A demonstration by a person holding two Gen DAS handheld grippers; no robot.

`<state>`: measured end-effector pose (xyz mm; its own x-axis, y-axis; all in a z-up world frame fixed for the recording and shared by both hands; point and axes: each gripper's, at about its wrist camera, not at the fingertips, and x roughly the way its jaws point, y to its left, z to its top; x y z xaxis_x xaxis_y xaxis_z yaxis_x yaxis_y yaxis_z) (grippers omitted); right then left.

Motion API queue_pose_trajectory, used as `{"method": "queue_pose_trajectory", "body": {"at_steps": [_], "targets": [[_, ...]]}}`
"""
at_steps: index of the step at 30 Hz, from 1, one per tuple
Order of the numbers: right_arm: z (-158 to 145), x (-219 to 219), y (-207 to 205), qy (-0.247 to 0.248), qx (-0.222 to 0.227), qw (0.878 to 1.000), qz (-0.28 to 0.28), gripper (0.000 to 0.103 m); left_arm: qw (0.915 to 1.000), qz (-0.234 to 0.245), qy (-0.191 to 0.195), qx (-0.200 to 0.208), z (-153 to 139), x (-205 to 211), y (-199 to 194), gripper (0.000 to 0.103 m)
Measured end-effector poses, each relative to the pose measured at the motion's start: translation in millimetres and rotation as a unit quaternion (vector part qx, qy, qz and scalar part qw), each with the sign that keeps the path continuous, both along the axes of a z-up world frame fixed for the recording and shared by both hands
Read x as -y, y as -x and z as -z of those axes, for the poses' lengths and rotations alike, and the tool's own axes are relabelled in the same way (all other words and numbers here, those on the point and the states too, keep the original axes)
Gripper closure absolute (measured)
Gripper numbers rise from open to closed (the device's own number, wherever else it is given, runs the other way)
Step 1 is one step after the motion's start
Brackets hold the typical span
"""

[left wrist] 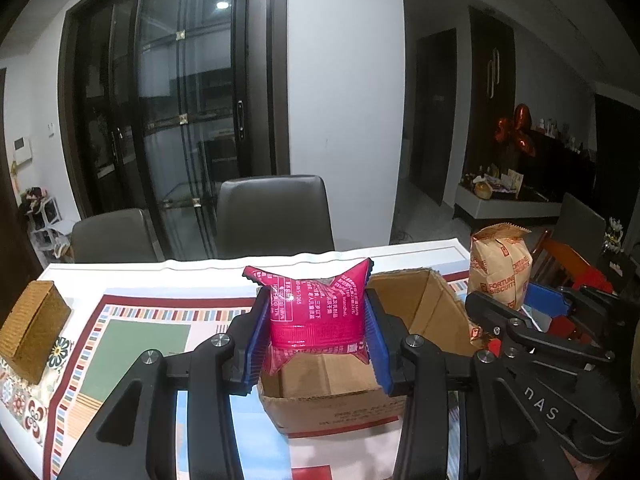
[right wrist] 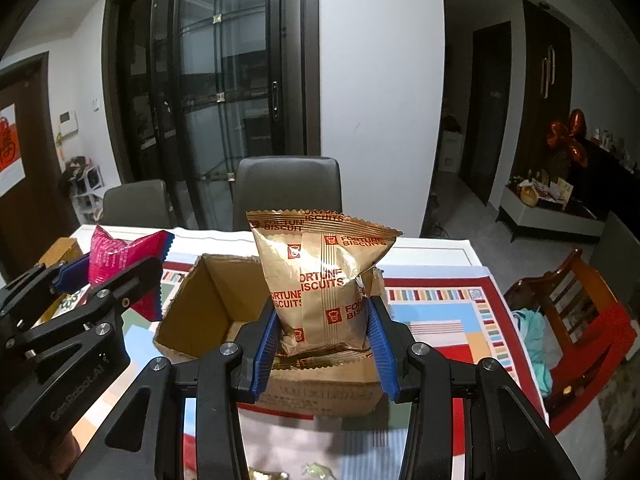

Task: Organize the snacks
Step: 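Open the left tool over the box while the right tool releases the biscuit bag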

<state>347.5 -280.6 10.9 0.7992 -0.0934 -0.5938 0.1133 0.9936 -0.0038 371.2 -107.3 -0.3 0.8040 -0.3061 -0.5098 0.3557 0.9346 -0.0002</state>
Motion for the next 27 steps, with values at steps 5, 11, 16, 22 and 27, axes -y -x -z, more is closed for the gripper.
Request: {"method": "queue_pose_trajectory", "body": {"at_steps": [5, 11, 16, 22, 27], "targets": [[7, 2, -15, -0.007, -0.017, 1.000, -0.002, 0.059, 0.9999, 0.005, -0.007, -0.007, 4, 5, -13, 0.060], [14, 5, -29, -0.009, -0.033, 0.999, -0.004, 0.059, 0.9996, 0.008, -0.014, -0.024, 12, 9, -25, 0.059], [20, 5, -38, -0.009, -0.047, 0.999, -0.008, 0.059, 0.9991, 0.009, -0.014, -0.038, 16, 11, -33, 0.059], [23, 5, -43, -0.010, -0.053, 0.998, -0.010, 0.059, 0.9984, 0.012, -0.016, -0.052, 21, 12, -36, 0.057], [25, 5, -46, -0.008, -0.060, 0.998, -0.009, 0.056, 0.9980, 0.009, -0.013, -0.060, 24, 10, -36, 0.055]]}}
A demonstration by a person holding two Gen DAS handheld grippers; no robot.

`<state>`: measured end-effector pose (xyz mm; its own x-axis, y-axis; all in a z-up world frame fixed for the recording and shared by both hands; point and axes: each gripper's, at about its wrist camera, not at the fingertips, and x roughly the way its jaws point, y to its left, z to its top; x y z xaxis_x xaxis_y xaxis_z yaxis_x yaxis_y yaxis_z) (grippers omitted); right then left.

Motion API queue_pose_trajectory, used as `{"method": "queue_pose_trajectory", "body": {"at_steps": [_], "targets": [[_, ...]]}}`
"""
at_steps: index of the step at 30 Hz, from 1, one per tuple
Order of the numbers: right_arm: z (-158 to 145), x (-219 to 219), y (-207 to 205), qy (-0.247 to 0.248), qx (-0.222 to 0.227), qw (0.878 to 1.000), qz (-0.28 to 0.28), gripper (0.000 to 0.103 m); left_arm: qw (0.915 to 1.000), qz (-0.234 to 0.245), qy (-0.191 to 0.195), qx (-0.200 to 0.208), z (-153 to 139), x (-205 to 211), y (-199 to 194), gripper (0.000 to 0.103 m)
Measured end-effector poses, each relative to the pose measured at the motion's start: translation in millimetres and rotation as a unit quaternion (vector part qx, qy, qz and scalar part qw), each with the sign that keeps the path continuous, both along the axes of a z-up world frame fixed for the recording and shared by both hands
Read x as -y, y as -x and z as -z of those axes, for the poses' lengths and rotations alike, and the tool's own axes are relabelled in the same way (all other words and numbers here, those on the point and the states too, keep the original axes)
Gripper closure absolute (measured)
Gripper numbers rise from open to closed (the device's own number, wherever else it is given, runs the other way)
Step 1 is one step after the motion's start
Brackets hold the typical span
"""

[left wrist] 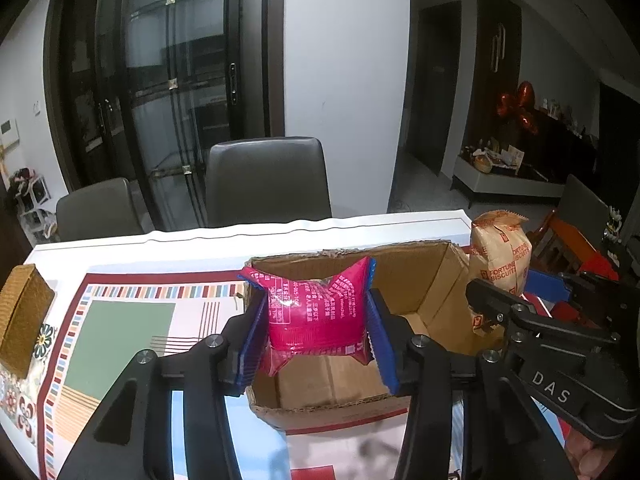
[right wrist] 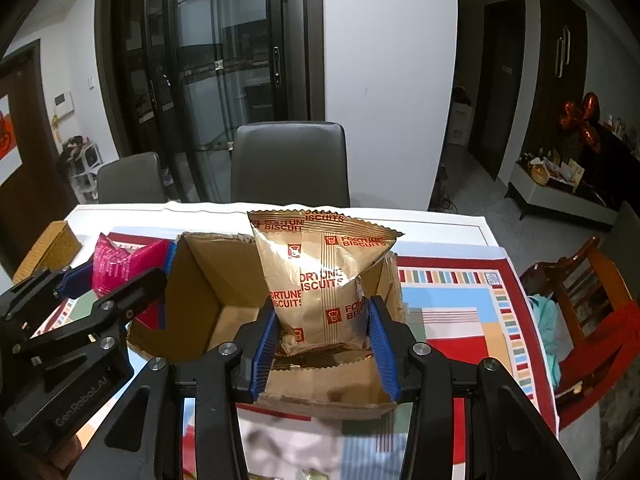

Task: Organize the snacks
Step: 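Open the left tool over the box while the right tool releases the biscuit bag, then withdraw both open tools from the box back toward the remaining snacks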

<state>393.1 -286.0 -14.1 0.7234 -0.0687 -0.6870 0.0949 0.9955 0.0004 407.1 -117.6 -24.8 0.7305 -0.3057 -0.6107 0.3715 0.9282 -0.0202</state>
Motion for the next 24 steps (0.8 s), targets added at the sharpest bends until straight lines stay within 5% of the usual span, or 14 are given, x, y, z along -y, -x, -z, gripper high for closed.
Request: {"method": "queue_pose_trajectory", "body": {"at_steps": [3, 5, 14, 24], "targets": [[-1, 0, 0, 0.005, 0.000, 1.000, 0.001, 0.035, 1.0000, -0.003, -0.004, 0.004, -1, -1, 1, 0.044], [-3, 1, 1, 0.011, 0.004, 1.000, 0.007, 0.029, 0.9999, -0.007, -0.002, 0.012, -4, -2, 3, 0.037], [-6, 9, 5, 0.017, 0.008, 0.999, 0.027, 0.021, 0.9989, -0.032, -0.006, 0.033, -11, -11, 6, 0.015], [-14, 10, 15, 0.012, 0.018, 0.999, 0.036, 0.021, 0.9980, -0.048, -0.002, 0.040, -18, -24, 15, 0.013]]}}
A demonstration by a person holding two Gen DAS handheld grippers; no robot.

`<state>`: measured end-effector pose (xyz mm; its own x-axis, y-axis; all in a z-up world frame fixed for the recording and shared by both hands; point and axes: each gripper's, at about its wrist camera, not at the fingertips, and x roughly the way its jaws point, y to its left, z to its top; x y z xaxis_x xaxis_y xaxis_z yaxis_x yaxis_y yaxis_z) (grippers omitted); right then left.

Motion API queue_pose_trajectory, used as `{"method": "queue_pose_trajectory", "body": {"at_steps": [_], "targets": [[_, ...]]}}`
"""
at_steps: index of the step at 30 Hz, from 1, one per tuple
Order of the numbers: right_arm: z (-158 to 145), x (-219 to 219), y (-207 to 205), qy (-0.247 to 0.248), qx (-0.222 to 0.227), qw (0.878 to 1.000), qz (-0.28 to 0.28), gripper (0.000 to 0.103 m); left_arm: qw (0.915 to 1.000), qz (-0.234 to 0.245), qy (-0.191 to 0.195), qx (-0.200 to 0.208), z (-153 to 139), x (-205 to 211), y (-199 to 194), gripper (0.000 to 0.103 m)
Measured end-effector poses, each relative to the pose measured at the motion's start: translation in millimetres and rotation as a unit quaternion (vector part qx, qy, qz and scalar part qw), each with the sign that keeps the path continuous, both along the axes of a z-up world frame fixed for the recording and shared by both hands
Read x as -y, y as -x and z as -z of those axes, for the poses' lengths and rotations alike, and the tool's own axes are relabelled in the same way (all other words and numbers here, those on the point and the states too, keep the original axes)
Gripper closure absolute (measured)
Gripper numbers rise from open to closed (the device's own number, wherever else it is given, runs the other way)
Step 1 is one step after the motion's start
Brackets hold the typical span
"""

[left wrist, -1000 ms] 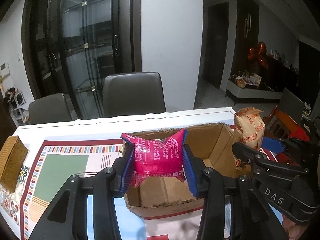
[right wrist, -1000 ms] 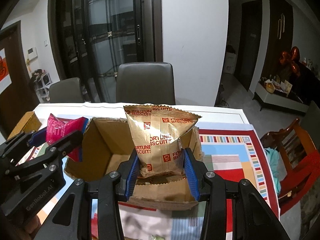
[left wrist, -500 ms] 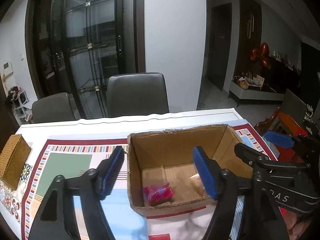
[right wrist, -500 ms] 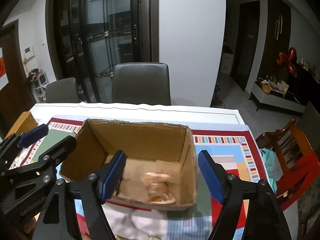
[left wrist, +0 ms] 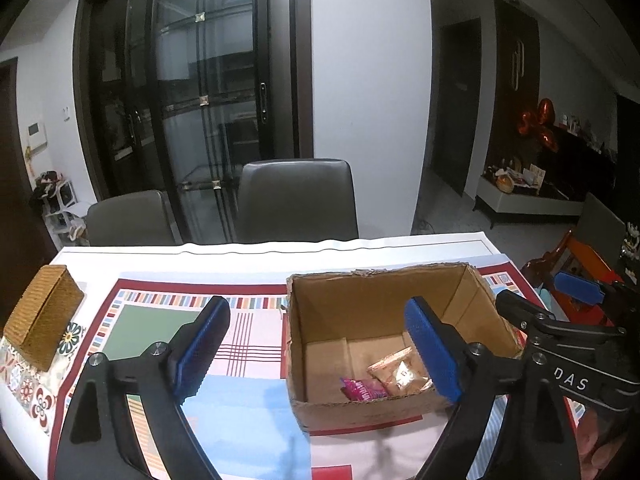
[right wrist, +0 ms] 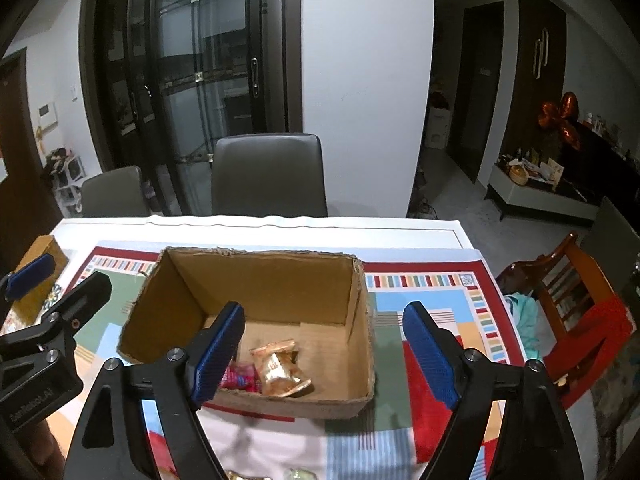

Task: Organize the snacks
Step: 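Withdraw both open tools from the box back toward the remaining snacks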

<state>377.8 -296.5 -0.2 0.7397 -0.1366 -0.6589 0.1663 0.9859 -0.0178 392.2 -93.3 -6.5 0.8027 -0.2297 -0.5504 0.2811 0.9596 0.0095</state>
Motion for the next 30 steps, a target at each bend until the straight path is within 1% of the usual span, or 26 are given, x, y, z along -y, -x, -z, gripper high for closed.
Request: {"method": "queue_pose_trajectory", "body": {"at_steps": [8, 18, 23, 30], "targets": [[-9, -5, 13, 0.003, 0.011, 1.000, -0.001, 0.021, 0.9999, -0.005, -0.006, 0.009, -4, -4, 14, 0.013], [-13, -10, 25, 0.014, 0.018, 1.000, 0.000, 0.021, 0.9999, -0.010, -0.007, 0.001, 0, -12, 26, 0.013], [-10, -12, 33, 0.015, 0.016, 1.000, 0.000, 0.021, 0.9999, -0.015, -0.007, -0.001, 4, -18, 35, 0.013], [3, -19, 47, 0.019, 0.006, 1.000, -0.002, 0.021, 0.9998, -0.018, -0.012, -0.003, 10, -24, 48, 0.013]]}}
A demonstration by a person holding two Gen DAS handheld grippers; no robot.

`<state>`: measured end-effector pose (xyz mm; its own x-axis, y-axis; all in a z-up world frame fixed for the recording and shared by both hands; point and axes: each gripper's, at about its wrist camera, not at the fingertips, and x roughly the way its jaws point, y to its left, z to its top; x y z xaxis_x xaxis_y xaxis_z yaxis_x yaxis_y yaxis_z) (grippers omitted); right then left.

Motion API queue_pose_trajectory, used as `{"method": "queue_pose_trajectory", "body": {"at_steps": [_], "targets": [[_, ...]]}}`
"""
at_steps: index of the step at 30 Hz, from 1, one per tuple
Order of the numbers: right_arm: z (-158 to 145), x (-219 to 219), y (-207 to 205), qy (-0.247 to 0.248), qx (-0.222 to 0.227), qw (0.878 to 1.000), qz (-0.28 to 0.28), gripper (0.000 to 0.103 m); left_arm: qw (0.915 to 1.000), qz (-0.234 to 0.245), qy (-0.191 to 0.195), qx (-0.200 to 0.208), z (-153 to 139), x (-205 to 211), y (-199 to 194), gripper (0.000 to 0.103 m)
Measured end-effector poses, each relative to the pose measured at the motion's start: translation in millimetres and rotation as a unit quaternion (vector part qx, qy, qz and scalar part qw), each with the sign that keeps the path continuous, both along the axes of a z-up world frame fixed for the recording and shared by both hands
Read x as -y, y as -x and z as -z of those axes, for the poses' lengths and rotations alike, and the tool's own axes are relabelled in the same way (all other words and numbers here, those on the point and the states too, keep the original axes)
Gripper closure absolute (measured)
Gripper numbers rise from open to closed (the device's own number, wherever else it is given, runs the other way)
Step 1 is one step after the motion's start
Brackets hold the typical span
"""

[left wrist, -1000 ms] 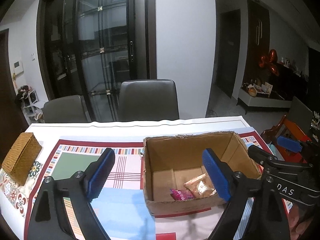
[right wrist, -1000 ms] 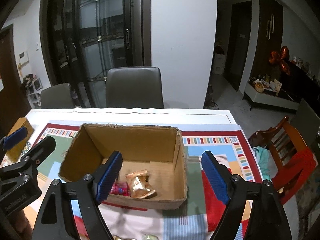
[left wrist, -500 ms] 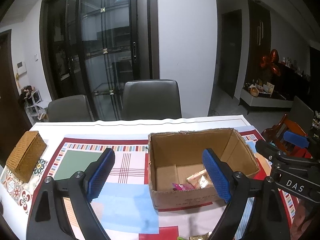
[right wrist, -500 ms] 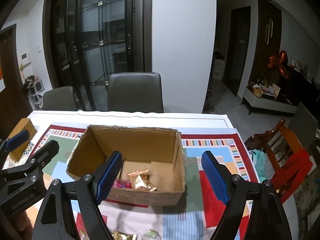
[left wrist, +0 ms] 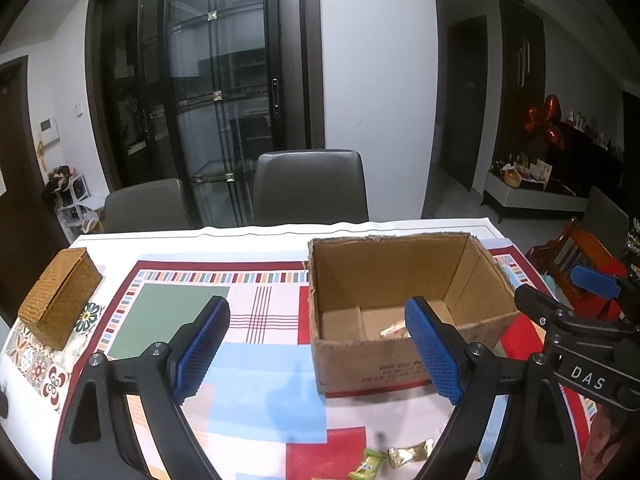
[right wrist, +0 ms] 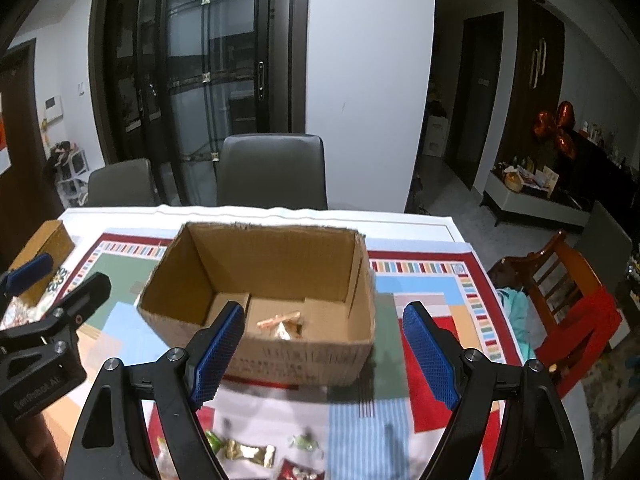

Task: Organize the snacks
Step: 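Withdraw both open tools from the box back toward the remaining snacks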

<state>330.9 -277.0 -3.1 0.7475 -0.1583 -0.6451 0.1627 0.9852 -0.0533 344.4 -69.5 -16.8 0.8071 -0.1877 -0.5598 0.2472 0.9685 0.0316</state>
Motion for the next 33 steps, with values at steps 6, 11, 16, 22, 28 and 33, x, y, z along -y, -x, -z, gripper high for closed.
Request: {"method": "queue_pose_trajectory", "body": {"at_steps": [6, 11, 16, 22, 28, 33], "targets": [[10, -3, 11, 0.003, -0.008, 1.000, 0.000, 0.021, 1.0000, -0.004, 0.002, -0.003, 7, -8, 13, 0.013], [16, -4, 21, 0.003, -0.012, 1.000, 0.006, 0.021, 1.0000, -0.006, -0.001, -0.002, 11, -13, 24, 0.013], [25, -3, 31, -0.003, -0.022, 1.000, 0.016, 0.021, 1.0000, -0.008, -0.005, 0.000, 15, -16, 35, 0.013], [38, -4, 43, -0.006, -0.034, 0.999, 0.024, 0.021, 0.9999, -0.011, -0.012, -0.004, 26, -19, 48, 0.013], [51, -6, 54, -0.006, -0.044, 0.999, 0.028, 0.021, 0.9997, -0.015, -0.013, -0.016, 40, -22, 61, 0.013], [60, -5, 61, -0.008, -0.052, 0.998, 0.035, 0.021, 0.9994, -0.020, -0.020, -0.020, 50, -23, 70, 0.013]]}}
